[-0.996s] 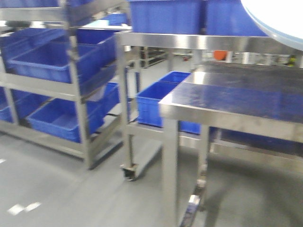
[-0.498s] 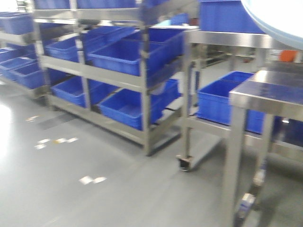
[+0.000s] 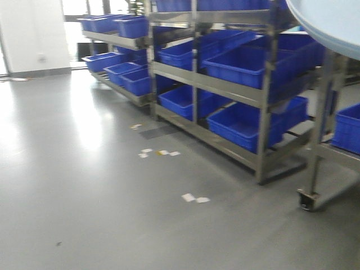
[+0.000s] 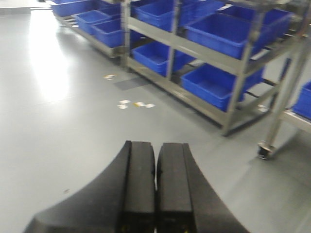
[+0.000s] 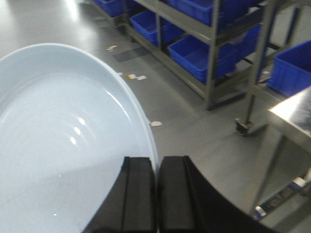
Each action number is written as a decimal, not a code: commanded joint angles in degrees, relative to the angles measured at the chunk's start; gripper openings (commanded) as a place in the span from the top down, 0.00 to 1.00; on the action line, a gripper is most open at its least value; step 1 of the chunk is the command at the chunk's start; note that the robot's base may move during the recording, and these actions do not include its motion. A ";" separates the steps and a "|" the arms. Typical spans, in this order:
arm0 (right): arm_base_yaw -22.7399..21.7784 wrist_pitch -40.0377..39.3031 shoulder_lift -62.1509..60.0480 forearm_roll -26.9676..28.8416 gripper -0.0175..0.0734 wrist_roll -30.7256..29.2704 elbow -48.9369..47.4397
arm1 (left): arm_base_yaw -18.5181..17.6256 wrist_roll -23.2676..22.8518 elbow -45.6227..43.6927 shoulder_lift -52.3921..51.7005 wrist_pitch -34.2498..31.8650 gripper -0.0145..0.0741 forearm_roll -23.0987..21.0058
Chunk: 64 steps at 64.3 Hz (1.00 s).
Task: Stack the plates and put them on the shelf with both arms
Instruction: 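Drive the base to the shelf of blue bins holding the plates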
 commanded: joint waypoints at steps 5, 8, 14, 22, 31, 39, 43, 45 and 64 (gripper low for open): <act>-0.24 -5.91 0.18 -0.59 0.75 -0.03 -1.74 | 0.05 -0.13 -1.80 0.27 -4.75 0.74 -0.01; -0.24 -5.91 0.18 -0.59 0.75 -0.03 -1.74 | 0.05 -0.13 -1.80 0.27 -4.75 0.74 -0.01; -0.24 -5.91 0.18 -0.59 0.75 -0.03 -1.74 | 0.05 -0.13 -1.80 0.27 -4.75 0.74 -0.01; -0.24 -5.91 0.18 -0.59 0.75 -0.03 -1.74 | 0.05 -0.13 -1.80 0.27 -4.75 0.74 -0.01; -0.24 -5.91 0.18 -0.59 0.75 -0.03 -1.74 | 0.05 -0.13 -1.80 0.27 -4.75 0.74 -0.01; -0.24 -5.91 0.18 -0.59 0.75 -0.03 -1.74 | 0.05 -0.13 -1.80 0.27 -4.75 0.74 -0.01; -0.24 -5.91 0.18 -0.59 0.75 -0.03 -1.74 | 0.05 -0.13 -1.80 0.27 -4.75 0.74 -0.01; -0.24 -5.91 0.18 -0.59 0.75 -0.03 -1.74 | 0.05 -0.13 -1.80 0.27 -4.75 0.74 -0.01; -0.24 -4.63 0.98 -0.59 0.75 -0.03 -1.74 | 0.05 -0.13 -1.80 0.50 -4.48 0.74 -0.01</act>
